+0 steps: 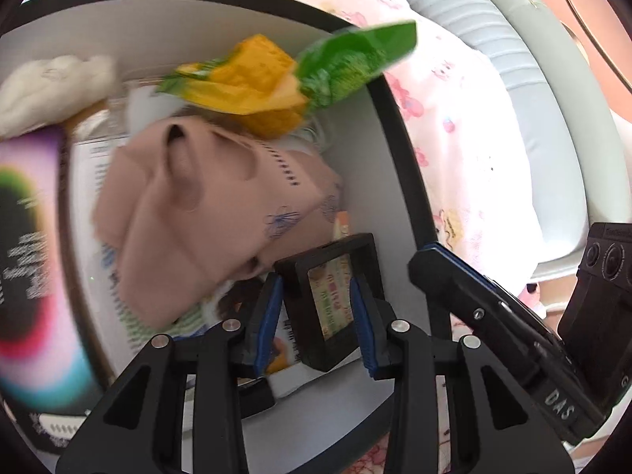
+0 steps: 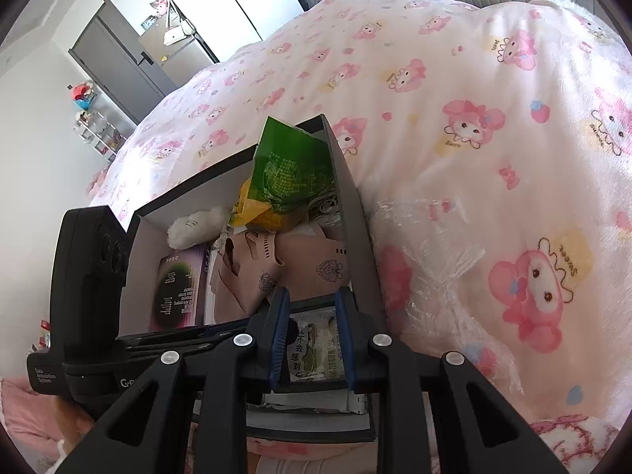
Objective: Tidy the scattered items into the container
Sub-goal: 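Set the photo frame on the cards and open the left gripper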
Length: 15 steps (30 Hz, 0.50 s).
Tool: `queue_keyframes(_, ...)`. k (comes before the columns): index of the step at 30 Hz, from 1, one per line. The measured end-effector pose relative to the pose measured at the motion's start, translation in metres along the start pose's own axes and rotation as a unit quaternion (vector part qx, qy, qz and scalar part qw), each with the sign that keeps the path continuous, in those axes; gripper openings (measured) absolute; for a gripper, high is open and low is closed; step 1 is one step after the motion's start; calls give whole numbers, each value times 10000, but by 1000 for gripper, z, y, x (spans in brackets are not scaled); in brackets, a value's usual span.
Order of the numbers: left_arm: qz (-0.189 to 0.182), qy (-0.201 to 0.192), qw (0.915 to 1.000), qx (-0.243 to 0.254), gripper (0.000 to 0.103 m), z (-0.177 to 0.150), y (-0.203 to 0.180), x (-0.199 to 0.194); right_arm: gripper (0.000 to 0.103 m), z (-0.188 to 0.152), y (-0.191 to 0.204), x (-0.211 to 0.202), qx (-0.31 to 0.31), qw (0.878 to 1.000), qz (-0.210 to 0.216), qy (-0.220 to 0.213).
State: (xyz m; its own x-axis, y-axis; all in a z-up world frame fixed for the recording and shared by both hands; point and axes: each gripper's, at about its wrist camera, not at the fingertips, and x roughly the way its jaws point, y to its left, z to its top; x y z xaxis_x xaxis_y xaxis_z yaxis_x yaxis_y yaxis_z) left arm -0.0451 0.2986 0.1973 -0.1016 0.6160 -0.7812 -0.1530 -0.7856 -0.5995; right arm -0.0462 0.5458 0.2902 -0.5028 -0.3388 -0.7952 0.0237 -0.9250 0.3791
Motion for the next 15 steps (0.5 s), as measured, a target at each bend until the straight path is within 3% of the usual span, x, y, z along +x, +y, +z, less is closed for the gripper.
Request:
queue_keyframes(3, 118, -25, 9999, 17, 34, -7, 5, -10, 22, -1, 1, 0, -41, 10000, -7, -5)
queue_keyframes(5, 323, -198, 9993, 57, 36, -16, 6, -28, 22, -1, 1, -1, -38, 9997, 220, 32)
queue_keyframes(7, 392, -386, 9984, 128, 42, -26, 3, -47, 22, -3, 4, -8, -98, 9992, 368, -105)
queue_keyframes(9, 447, -547, 9973, 197, 55, -38, -2, -69, 22, -7, 13, -14, -283, 9992, 131, -254)
queue_keyframes(11, 722, -781, 9940, 266, 55, -51, -7, -91, 23, -13, 22, -17, -343, 9991, -35, -239)
queue_keyframes(15, 879, -1161, 9887, 365, 56, -76, -17, -136, 26, -30, 36, -24, -377, 9989, -218, -154)
